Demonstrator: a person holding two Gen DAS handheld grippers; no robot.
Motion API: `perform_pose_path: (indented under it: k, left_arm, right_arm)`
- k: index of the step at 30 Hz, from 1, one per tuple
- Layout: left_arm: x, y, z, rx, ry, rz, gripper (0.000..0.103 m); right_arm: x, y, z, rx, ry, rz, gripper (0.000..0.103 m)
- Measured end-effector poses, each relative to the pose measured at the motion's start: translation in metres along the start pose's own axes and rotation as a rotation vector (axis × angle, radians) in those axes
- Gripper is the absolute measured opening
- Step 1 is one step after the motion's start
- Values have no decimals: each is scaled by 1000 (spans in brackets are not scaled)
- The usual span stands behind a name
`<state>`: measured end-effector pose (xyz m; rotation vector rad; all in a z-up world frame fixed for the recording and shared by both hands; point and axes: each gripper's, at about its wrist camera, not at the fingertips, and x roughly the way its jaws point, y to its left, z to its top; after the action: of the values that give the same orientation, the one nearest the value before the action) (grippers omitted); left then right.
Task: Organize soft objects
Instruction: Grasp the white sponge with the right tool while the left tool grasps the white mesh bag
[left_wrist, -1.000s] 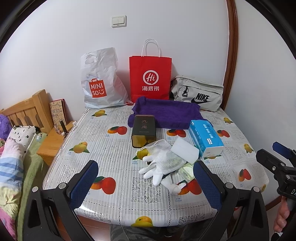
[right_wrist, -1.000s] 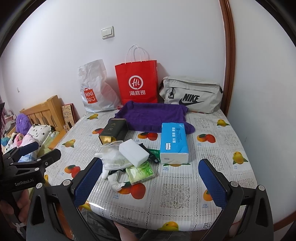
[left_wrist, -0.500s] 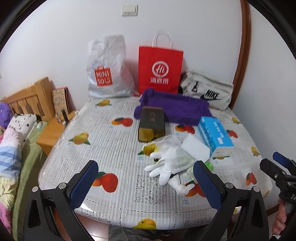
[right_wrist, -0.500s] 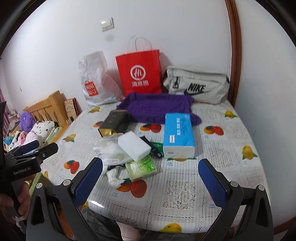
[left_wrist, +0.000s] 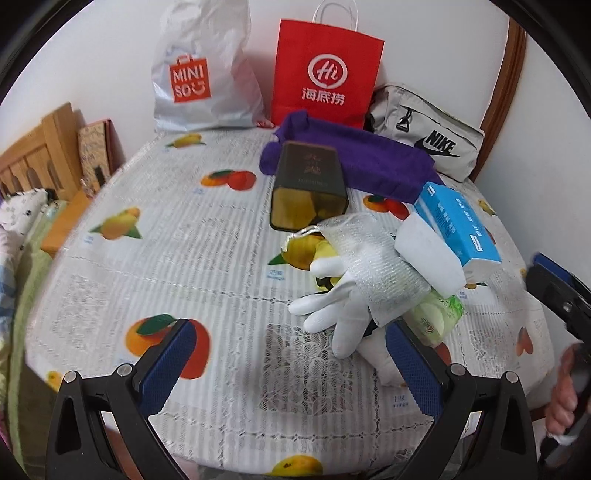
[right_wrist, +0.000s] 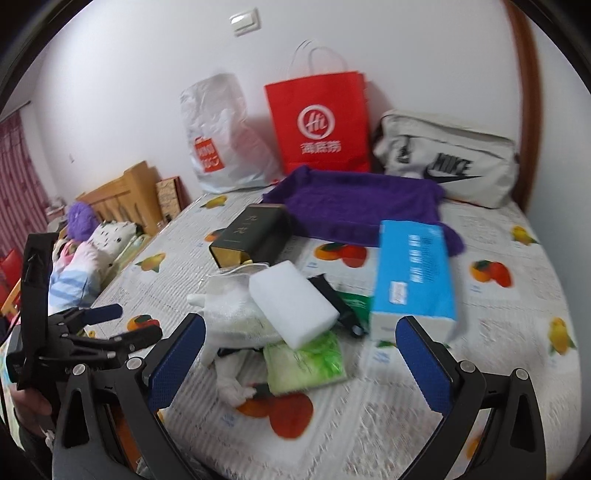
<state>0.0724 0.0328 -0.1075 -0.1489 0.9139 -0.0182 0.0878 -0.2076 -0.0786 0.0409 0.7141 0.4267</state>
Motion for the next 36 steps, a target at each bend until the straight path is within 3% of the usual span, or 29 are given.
perform_pose_path:
  k: [7,12,19,22,23,24,29,36]
  left_arm:
    - [24,13,2,-20,29,-17,103]
    - [40,26,7,-82,85,-75,103]
    - [45,28,10,-59,87,-75,103]
    - [47,27,13,-54,99,-81,103]
    - [48,25,14,-50,99,-79,103]
    - [47,25,14,-48,93,-75,103]
    - [38,17,20,6,18,-49,103]
    - [37,-4,26,54,17,-74,103]
  right_arm:
    - [55,11,11,-106,57,24,101]
    - [78,4,17,-87,102,52,101]
    - [107,4,14,-108,168,51,100]
    - [119,1,12,-104,206,86,80]
    - [121,0,12,-104,216,96,70]
    - [122,0,11,-108,224,111,69]
    - [101,-3,10,-100,153,122,67]
    - [67,-26,9,-24,90,98,67]
